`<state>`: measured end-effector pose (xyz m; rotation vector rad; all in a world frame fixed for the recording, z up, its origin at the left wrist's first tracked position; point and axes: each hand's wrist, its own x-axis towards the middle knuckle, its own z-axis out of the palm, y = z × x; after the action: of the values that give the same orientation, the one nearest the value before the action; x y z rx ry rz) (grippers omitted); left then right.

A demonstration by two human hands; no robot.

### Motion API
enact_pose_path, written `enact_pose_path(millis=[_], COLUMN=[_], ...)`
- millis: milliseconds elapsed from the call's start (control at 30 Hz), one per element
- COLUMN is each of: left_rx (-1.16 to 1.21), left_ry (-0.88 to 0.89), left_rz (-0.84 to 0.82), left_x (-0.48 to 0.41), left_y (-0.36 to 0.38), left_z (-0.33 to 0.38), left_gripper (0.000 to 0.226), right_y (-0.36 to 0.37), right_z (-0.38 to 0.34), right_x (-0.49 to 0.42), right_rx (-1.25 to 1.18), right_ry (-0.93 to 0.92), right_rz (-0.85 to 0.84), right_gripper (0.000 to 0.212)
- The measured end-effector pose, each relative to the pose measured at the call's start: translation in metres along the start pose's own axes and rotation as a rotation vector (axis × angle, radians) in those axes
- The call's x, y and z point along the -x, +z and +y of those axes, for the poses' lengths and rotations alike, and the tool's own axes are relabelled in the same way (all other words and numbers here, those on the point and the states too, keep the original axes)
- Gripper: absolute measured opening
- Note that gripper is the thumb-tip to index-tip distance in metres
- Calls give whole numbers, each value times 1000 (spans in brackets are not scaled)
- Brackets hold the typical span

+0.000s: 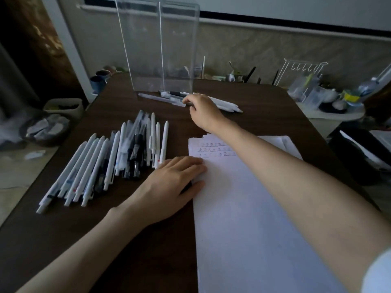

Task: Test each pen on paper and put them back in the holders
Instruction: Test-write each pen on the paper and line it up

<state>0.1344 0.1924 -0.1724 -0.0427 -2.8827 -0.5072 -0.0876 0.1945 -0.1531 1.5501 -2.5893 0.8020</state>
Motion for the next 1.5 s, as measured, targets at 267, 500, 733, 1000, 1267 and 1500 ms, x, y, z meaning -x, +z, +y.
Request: enact_pose_path(millis=[267, 500, 733, 1000, 1267, 1500], left_rx=[-1, -8, 52, -13, 91, 115], left_ry=[8, 34, -206, -86, -24, -28], left_rz=[2, 30, 342, 326, 196, 230], left_x=[-2, -1, -4, -5, -6, -3], left_y=[-1, 1, -8, -6, 0, -5], left_z=[0, 0, 7, 9, 14, 15], left_gripper=[46, 50, 52, 32, 19, 27], right_y=[17, -20, -66, -48, -47, -46], right_z=[-2, -5, -33, -32, -31, -33], right_x=[-21, 37, 144, 172, 173, 172], right_rx=[242, -72, -763, -1006, -1023, -1013], right_ry=[68, 185, 257, 247, 144, 64], right_rz=[56, 161, -90, 21, -72, -124], right_gripper=[22, 13, 8, 12, 11, 7])
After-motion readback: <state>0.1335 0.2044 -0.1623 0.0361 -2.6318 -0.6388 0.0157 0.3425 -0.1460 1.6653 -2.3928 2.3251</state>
